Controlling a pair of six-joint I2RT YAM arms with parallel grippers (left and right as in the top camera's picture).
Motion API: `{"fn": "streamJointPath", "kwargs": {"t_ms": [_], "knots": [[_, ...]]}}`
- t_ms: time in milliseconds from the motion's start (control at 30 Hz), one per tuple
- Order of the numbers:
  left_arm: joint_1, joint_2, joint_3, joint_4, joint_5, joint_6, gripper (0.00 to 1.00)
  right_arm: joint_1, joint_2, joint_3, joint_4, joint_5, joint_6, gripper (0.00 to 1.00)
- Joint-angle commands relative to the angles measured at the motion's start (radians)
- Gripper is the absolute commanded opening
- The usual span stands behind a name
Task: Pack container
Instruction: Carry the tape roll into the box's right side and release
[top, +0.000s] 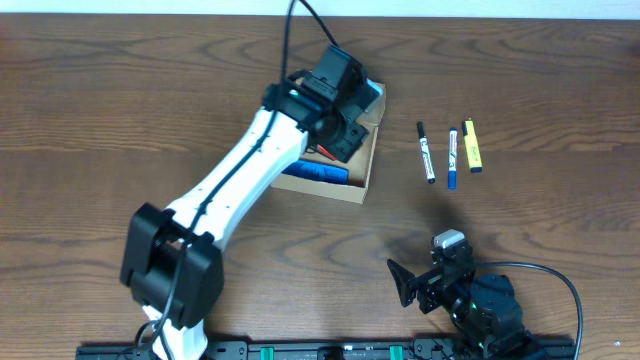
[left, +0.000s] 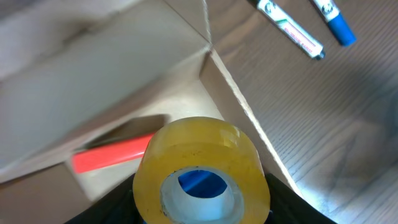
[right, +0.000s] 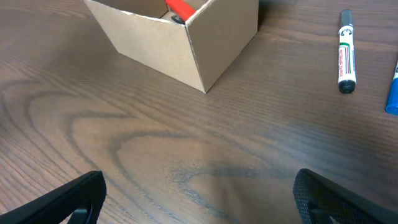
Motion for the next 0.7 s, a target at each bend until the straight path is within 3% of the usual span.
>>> {"fn": "streamJointPath", "kwargs": {"t_ms": [0, 400, 667], "knots": [[-0.005, 0.056, 0.012, 0.007, 0.005, -0.051, 0.51, 0.008, -0.007, -0.003, 0.000, 0.003, -0.014, 0.99], [-0.003, 0.095, 0.012, 0.049, -0.131, -0.418, 0.47, 0.008, -0.007, -0.003, 0.000, 0.003, -0.014, 0.99], [-0.012, 0.101, 0.012, 0.049, -0.151, -0.601, 0.49, 0.008, -0.007, -0.003, 0.000, 0.003, -0.014, 0.99]]}}
